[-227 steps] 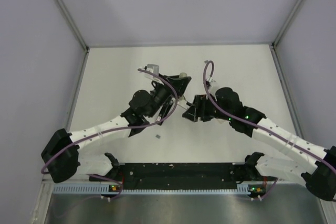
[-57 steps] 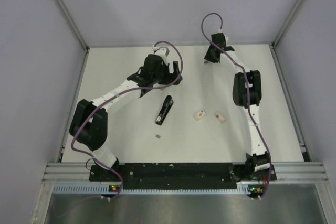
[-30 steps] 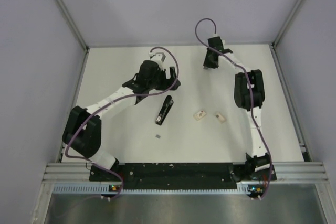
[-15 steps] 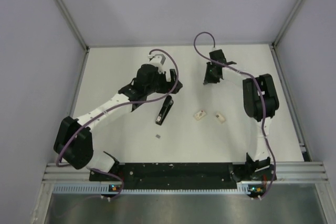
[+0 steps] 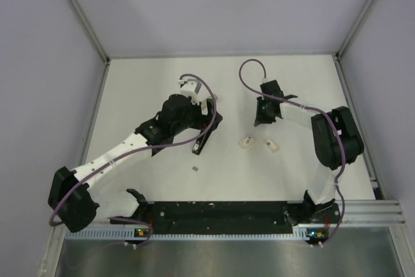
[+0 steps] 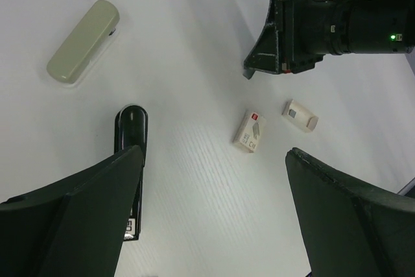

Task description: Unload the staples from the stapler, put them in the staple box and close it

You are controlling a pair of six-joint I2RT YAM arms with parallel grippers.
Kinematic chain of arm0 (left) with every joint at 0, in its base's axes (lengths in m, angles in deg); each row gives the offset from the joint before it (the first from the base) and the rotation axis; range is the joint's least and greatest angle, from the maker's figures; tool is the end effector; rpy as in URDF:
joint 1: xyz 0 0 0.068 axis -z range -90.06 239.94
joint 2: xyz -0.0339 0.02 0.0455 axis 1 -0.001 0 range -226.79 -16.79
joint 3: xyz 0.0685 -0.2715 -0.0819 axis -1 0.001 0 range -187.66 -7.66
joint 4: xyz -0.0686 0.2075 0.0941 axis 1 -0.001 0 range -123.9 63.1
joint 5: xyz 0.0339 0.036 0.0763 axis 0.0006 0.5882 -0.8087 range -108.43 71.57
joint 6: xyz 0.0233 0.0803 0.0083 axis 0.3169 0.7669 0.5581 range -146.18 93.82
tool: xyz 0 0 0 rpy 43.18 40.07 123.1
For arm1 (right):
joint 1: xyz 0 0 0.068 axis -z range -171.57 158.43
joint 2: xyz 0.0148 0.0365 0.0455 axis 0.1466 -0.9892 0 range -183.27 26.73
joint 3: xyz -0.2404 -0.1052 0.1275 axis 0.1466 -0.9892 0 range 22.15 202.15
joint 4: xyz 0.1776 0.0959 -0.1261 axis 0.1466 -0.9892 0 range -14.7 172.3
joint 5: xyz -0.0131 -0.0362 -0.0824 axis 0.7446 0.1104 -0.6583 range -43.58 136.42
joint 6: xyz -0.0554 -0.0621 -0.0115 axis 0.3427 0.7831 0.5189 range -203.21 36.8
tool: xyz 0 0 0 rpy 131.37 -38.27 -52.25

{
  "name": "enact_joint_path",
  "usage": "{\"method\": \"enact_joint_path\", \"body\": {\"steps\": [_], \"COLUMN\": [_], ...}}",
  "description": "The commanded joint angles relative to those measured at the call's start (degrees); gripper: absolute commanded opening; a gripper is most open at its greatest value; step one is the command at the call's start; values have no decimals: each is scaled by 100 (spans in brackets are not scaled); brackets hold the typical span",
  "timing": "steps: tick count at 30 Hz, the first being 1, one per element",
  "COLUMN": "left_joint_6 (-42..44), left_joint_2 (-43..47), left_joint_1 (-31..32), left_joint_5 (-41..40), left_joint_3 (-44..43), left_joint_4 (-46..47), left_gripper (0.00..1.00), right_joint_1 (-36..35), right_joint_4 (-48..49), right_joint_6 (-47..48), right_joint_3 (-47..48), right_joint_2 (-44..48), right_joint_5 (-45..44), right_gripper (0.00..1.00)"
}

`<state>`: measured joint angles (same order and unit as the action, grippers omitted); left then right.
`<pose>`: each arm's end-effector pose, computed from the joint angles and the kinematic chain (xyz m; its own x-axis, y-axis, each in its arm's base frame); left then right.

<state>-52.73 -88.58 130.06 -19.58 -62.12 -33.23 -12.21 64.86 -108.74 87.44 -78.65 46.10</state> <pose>0.2260 -0.1883 0.3154 -0.5562 -0.1157 -0.8229 0.4266 0.8101 -0.4022 0.3568 0.1340 0.1667 -0.8631 0.1355 -0.4866 0.0248 0.9735 0.2273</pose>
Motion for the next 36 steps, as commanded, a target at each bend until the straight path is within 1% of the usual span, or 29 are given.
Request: {"method": "enact_joint_path", "body": {"steps": [1, 3, 5, 6, 8, 11, 18, 19, 24, 29, 30, 36], "left_joint_6": [132, 132, 115, 106, 106, 176, 395, 431, 536, 598, 624, 721], "left_joint_2": [656, 867, 1026, 1087, 1219, 1325, 1361, 1343, 1255, 1220, 1211, 1097], "left_joint_1": [92, 110, 171, 180, 198, 216, 216, 216, 216, 216, 216, 216], "left_joint_5": [-290, -115, -17, 35, 88, 88, 88, 271, 475, 633, 668, 897], "left_joint_3": [295, 409, 506, 558, 638, 647, 533, 533, 515, 638, 655, 708], "left_joint_4": [-246, -334, -430, -466, -545, -755, -984, -984, -1037, -950, -932, -844], "left_gripper": [98, 98, 98, 98, 98, 98, 98, 98, 98, 98, 98, 98], "right_joint_1": [-54, -54, -45, -54, -54, -54, -97, -98, -141, -335, -370, -432], "right_joint_4": [-340, -384, -463, -533, -691, -806, -709, -700, -727, -814, -867, -946], "right_joint_6": [-4, -21, -47, -48, -48, -179, -872, -978, -1532, -2147, -2244, -2754], "right_joint_3": [-403, -483, -544, -544, -553, -693, -931, -914, -817, -694, -633, -404], "right_joint_2": [903, 1404, 1827, 1976, 2153, 2259, 2057, 2013, 1776, 1504, 1425, 994], "right_joint_5": [-284, -346, -338, -268, -180, -118, 207, 234, 269, 58, -99, -390], "right_gripper": [23, 27, 37, 39, 45, 51, 56, 56, 56, 55, 55, 54]}}
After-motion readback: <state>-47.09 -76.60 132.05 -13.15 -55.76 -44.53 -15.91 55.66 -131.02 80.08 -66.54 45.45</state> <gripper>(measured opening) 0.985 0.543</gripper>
